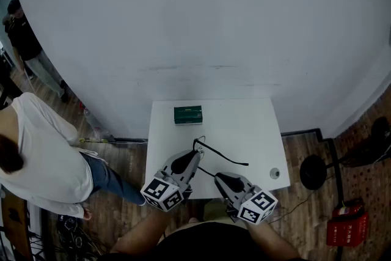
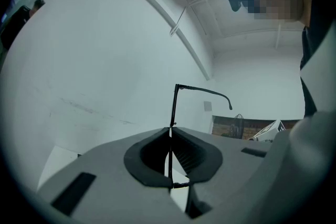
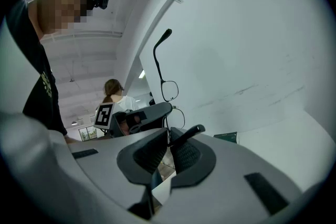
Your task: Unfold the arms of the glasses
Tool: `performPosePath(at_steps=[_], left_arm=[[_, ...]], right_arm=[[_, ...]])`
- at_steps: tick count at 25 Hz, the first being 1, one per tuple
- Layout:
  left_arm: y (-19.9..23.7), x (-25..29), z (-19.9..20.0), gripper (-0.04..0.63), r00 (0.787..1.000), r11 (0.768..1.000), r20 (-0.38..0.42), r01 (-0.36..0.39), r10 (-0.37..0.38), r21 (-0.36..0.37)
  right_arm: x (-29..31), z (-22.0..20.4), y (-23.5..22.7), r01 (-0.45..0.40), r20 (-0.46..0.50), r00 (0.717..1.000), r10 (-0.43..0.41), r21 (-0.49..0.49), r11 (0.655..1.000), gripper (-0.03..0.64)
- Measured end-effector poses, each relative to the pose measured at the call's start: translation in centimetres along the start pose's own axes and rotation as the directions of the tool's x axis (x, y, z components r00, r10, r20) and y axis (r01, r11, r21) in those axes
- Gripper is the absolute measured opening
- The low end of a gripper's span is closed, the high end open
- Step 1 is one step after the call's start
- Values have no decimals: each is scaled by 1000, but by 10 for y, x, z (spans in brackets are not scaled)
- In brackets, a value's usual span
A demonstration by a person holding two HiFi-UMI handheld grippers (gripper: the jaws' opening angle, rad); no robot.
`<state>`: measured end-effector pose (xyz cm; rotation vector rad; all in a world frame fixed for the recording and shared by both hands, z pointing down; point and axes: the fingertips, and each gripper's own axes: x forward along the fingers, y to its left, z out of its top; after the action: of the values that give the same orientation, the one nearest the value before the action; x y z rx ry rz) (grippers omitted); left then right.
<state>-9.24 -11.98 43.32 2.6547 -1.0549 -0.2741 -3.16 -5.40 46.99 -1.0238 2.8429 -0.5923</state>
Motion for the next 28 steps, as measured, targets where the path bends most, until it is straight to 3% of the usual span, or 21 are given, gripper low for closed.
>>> performPosePath(at_steps=[28], left_arm=[[-24,-29,-13,20,1000,1000,4,-10,10,-11]], right_arm=[[-29,-28,20,5,-17,1000,-4,49,999,20]])
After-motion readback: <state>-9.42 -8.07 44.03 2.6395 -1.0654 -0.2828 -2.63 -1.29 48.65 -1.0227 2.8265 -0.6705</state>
